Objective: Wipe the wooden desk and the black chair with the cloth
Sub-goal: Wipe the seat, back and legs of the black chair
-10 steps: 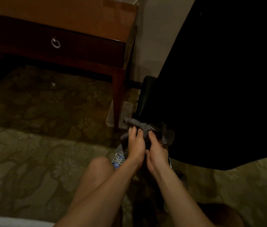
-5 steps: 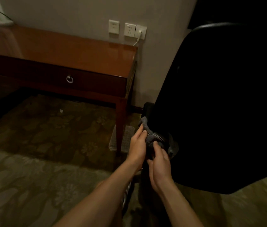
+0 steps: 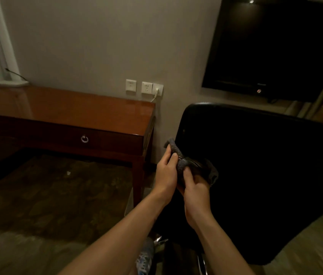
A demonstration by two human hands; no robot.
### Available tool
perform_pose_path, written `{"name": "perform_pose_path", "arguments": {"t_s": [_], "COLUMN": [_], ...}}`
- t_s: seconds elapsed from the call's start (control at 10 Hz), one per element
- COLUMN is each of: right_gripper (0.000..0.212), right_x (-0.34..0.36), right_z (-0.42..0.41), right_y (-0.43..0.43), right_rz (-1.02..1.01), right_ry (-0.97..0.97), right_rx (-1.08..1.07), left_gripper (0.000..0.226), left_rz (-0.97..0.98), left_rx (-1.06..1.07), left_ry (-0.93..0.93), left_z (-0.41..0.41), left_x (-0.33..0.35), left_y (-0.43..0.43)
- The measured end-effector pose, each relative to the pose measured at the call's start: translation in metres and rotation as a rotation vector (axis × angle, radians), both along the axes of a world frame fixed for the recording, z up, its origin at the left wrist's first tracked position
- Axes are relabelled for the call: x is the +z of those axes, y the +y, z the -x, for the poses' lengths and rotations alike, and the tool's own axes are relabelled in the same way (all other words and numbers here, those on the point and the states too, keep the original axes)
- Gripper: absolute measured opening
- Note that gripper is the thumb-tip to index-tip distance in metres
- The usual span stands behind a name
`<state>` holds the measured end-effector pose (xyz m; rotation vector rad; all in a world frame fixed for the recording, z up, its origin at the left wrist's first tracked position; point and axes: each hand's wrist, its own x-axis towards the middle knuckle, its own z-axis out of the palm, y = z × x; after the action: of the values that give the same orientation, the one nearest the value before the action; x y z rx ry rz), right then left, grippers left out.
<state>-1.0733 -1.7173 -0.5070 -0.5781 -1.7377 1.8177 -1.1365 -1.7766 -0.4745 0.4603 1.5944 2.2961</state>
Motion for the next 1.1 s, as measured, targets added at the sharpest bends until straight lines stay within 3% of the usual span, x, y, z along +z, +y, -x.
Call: {"name": "perform_pose_path", "arguments": {"t_s": [0.4,0.6,0.9,1.1], "right_gripper": [0.042,0.042,0.027,0.027], "right_x": [0.082,0.079,0.035,0.043], "right_z": [-0.006,-0.001,0.003,-0.001], "right_y": [0.009,0.018,0.022,0.020], "right_rz": [-0.190,-0.209,0.063,-0.041], "right_ry": [0.124,0.138,0.033,0.048], "right_rx": [0.007,-0.014,0.002,-0.030], "left_gripper": [0.038,0.040,0.040,0.040], "left_rz": [-0.025,-0.055,0.091,0.037], "left_rx": [0.103,0.142,0.187,0.211], "left_ry": [0.244,0.359,0.237,0.097], "left_z": [0.000,0.000,-0.001,-0.002], "left_x": [0.085,0.082,0.037,0.042], "left_y": [0.001,0.005,0.007,0.012]}}
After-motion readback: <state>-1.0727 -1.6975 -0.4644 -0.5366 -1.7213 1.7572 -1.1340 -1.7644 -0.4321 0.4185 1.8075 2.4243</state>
